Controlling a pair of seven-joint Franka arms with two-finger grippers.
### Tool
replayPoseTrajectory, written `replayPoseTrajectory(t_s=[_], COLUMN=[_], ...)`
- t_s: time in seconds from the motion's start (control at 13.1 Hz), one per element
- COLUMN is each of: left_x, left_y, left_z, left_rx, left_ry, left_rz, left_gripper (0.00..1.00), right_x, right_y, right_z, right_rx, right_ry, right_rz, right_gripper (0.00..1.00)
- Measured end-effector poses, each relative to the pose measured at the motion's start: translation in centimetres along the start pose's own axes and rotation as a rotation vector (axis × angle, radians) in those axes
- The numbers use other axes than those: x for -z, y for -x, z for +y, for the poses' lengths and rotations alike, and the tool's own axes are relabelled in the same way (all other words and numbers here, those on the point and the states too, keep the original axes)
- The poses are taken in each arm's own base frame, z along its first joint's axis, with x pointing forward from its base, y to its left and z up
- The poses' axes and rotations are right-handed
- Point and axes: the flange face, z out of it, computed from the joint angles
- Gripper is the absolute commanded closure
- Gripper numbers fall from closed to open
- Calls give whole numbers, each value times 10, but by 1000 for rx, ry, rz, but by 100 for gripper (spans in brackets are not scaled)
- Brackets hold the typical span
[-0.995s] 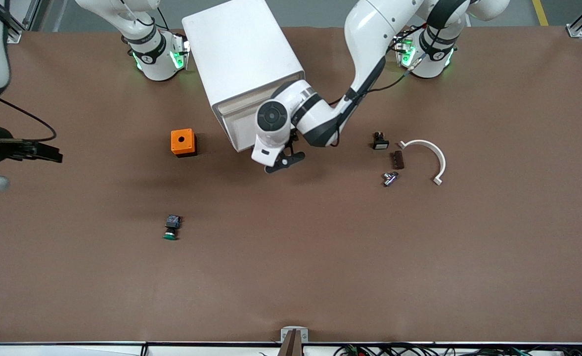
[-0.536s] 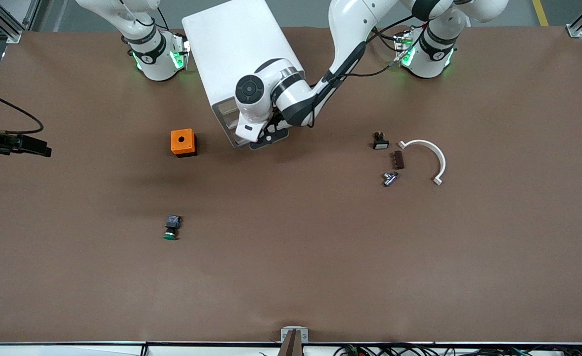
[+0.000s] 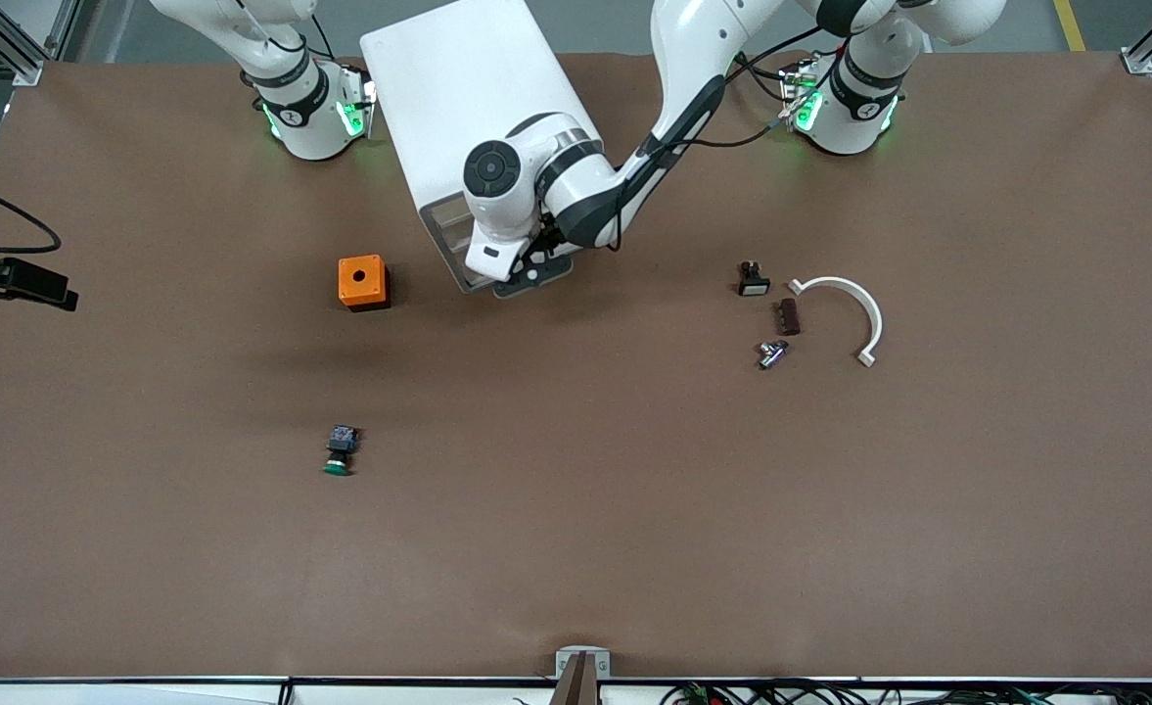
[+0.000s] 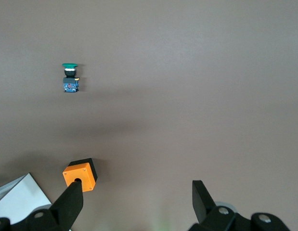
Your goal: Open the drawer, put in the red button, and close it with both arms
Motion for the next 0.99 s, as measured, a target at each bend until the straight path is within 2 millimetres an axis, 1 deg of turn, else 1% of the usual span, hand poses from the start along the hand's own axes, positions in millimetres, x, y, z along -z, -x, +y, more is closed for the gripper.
replayPoseTrajectory(t_s=[0.08, 0.23, 0.38, 0.54, 0.61, 0.77, 0.92, 0.99], left_x=[13, 48, 87, 124, 141, 172, 197, 210], left_y=[-24, -83, -143, -194, -216, -253, -283, -296], left_z=[-4, -20, -44, -76, -93, -125, -161, -180], left_rx=[27, 92, 159, 209, 223, 212, 166, 152], left_ry=[13, 50, 80, 78, 73, 62, 27, 13], left_rz=[25, 67, 107, 167, 192, 232, 232, 228], left_gripper=[0, 0, 0, 0, 0, 0, 0, 0], right_x=[3, 9, 17, 25, 30, 40, 48, 49], right_y=[1, 7, 17, 31, 39, 53, 63, 67], right_z=[0, 3, 13, 20, 19, 9, -1, -2], right_rx=[-4, -15, -34, -47, -45, -26, -8, -5], right_ry=[0, -1, -5, -13, -15, -17, -16, -16], right_rz=[3, 3, 7, 17, 23, 40, 53, 54], right_gripper=[0, 0, 0, 0, 0, 0, 0, 0])
